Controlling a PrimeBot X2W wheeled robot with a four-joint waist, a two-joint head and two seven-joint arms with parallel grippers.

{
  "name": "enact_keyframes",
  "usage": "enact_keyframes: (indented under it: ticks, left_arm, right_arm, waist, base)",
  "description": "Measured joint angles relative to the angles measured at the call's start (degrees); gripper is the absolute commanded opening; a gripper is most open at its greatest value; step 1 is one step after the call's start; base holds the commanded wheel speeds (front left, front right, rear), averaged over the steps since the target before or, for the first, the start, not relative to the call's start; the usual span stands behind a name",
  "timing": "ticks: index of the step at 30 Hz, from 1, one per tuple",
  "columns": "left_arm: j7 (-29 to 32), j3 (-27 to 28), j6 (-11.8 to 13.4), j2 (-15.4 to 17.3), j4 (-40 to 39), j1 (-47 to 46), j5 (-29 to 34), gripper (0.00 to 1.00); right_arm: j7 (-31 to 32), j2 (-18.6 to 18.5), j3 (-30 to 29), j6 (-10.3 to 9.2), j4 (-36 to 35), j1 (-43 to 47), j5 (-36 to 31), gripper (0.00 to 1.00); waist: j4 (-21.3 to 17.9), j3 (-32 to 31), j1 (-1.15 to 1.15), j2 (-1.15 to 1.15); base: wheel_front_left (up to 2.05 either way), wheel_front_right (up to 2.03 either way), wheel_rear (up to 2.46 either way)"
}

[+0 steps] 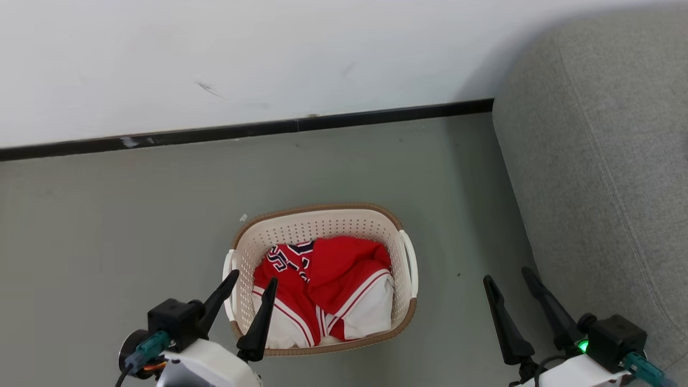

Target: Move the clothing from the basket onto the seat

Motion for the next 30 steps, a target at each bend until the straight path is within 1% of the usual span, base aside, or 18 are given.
enact_keyframes:
  ticks: [15,18,21,30]
  left_arm:
    - [7.5,-4.5,-0.5,0.5,5.4,-7.8,3.7,1.00]
    - [8.7,-5.2,-0.7,0.4,6.6,-9.5,3.9,1.00]
    - [10.2,-6.0,-0.7,0.4,8.0,-11.4,5.9,1.00]
    - [14.0,-7.5,-0.7,0.1,12.5,-17.0,7.8,1.00]
  right_arm:
    - [0.0,0.0,0.6,0.00,-2.0,-1.7,1.3,1.00]
    - [0.0,0.0,0.8,0.00,-2.2,-2.7,1.9,1.00]
    - [0.0,0.0,1.2,0.00,-2.4,-3.5,2.4,1.00]
    - [0.0,0.0,1.6,0.00,-2.8,-5.1,4.8,1.00]
  waist:
    - [-3.1,6.5,0.00,0.00]
    - [-3.7,7.8,0.00,0.00]
    - [-4.4,9.2,0.00,0.00]
    - [-6.8,13.5,0.00,0.00]
  base:
    - [0.00,0.00,0.00]
    - [0.00,0.00,0.00]
    - [0.00,0.00,0.00]
    - [0.00,0.00,0.00]
